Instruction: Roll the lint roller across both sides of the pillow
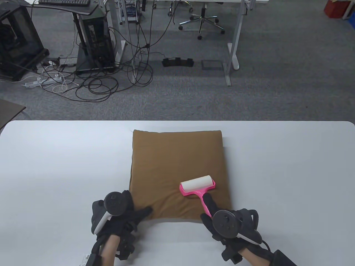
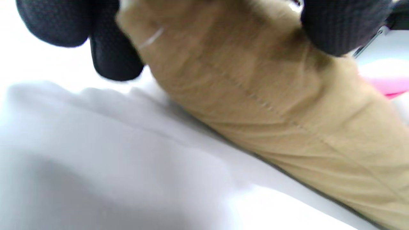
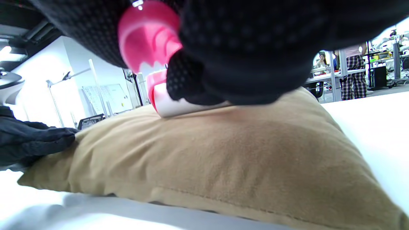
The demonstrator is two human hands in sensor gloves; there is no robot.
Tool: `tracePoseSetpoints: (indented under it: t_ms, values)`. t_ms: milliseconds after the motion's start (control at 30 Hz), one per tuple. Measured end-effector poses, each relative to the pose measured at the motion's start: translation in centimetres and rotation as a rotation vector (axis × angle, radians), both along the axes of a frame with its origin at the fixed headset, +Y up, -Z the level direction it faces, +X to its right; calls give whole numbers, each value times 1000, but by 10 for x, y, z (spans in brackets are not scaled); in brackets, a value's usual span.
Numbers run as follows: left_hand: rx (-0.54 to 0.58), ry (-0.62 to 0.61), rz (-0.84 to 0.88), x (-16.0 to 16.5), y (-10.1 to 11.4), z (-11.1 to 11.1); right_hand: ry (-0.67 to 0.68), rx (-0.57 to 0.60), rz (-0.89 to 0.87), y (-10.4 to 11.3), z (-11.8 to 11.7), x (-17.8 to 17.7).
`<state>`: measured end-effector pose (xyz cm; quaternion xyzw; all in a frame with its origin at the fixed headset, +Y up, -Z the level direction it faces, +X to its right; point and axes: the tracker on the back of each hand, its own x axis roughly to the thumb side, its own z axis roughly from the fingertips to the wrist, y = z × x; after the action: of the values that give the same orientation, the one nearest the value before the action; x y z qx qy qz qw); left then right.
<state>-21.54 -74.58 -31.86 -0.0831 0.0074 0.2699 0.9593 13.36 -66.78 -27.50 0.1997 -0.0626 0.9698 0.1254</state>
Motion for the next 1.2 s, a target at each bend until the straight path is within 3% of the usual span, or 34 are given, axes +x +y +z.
tracePoseSetpoints:
  t_ms: [133,267,333,533,600,733,967,1100,1200]
  values:
    - [203,-12,46,9,26,14,-26,6,-148,8,-6,2]
    - [488,-10,220,21,53,33,-25,74,-252,20,-7,-8]
    - [530,-48,278,26,59,37,0,101,-290,26,-5,-18]
    - [299,-146,642,33,43,31,106,88,-336,35,1,-64]
    - [177,-148,824,31,34,27,136,63,-355,33,3,-81]
    - [47,-174,1062,29,22,24,187,36,-347,22,3,-108]
    - [49,-117,973,28,16,22,201,-1,-343,1,1,-119]
    - [36,-112,924,27,13,19,195,-100,-266,-2,-4,-108]
    - [46,-94,952,22,13,18,119,-26,-272,3,-9,-84]
